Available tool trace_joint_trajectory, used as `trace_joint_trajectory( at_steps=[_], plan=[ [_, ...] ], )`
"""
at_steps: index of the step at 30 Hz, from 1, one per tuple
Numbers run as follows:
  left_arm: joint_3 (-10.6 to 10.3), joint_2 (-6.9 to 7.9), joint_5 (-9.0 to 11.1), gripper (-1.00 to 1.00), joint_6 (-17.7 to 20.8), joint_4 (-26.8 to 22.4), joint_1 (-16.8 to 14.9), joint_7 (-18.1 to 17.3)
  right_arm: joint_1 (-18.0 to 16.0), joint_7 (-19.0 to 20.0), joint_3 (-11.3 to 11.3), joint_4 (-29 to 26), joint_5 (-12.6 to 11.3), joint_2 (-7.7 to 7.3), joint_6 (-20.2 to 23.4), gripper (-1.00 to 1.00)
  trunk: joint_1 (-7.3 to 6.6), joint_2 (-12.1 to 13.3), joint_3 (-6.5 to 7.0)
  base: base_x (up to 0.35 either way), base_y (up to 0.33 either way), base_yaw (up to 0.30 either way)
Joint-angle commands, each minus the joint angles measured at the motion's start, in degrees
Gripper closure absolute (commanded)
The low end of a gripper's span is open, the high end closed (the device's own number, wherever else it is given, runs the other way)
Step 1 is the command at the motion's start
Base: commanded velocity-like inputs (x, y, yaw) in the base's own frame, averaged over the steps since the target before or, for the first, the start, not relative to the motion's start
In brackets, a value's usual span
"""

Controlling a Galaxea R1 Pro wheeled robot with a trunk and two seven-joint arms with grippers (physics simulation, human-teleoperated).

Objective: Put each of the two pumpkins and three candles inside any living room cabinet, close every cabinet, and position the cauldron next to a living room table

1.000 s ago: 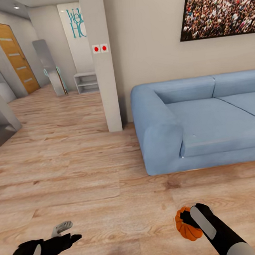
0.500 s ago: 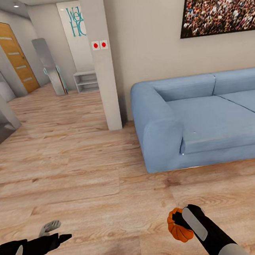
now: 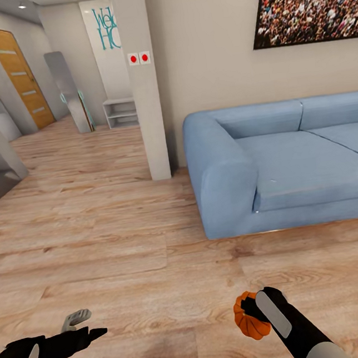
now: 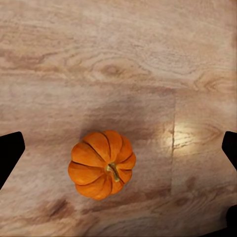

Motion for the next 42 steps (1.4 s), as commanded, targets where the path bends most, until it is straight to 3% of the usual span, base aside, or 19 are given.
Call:
trace_joint_trajectory(
  at_steps=[1, 4, 8, 14, 16, 20, 24, 36, 42],
  plan=[
    [0.0, -0.02, 0.0, -1.0, 0.0, 0.0, 0.0, 0.0, 0.0, 0.1, 0.0, 0.0, 0.0, 0.0, -0.1, 1.0, 0.22, -0.4, -0.18, 0.0, 0.0, 0.0],
    [0.0, -0.06, 0.0, -1.0, 0.0, 0.0, 0.0, -0.2, 0.0, 0.1, -0.1, -0.8, -0.2, 0.0, 0.1, 1.0, 0.88, -1.6, -0.72, 0.0, 0.0, 0.0],
    [0.1, 0.12, 0.1, -1.0, 0.1, 0.0, 0.0, -1.5, 0.4, 0.7, 0.0, -7.3, -1.1, 0.19, 0.8, 1.0, 1.76, -3.2, -1.44, 0.0, 0.0, 0.0],
    [0.1, 0.8, -0.3, -1.0, 0.4, 0.0, 0.0, -8.3, 0.1, 1.9, 0.1, -12.9, -7.8, 3.43, 6.1, 1.0, 3.08, -5.6, -2.52, 0.0, 0.0, 0.0],
    [0.1, 1.01, -0.4, -1.0, 1.0, 0.0, 0.0, -9.3, 0.0, 2.1, 0.1, -14.8, -8.5, 4.21, 7.4, 1.0, 3.52, -6.4, -2.88, 0.0, 0.0, 0.0],
    [0.1, 1.51, -0.4, -1.0, 2.4, -0.3, 0.0, -9.9, 0.0, 2.1, 0.2, -16.7, -8.8, 7.64, 8.2, 1.0, 3.85, -6.9, -3.71, 0.0, 0.0, 0.0],
    [0.2, 1.57, -0.3, -1.0, 3.2, -0.4, 0.0, -10.0, 0.0, 2.2, 0.0, -16.6, -9.0, 8.93, 8.0, 1.0, 3.95, -7.0, -4.6, 0.0, 0.0, 0.0],
    [0.1, 1.15, -0.1, -1.0, 2.9, 0.0, 0.0, -9.9, 0.1, 2.4, -0.4, -16.5, -8.8, 8.32, 7.7, 1.0, 4.26, -7.2, -7.26, 0.0, 0.0, 0.0],
    [0.1, 1.05, 0.0, -1.0, 2.6, 0.2, 0.0, -10.0, 0.5, 6.8, -0.4, -17.3, -8.8, 7.56, 7.8, 1.0, 4.42, -7.2, -8.59, 0.0, 0.0, 0.0]
  ],
)
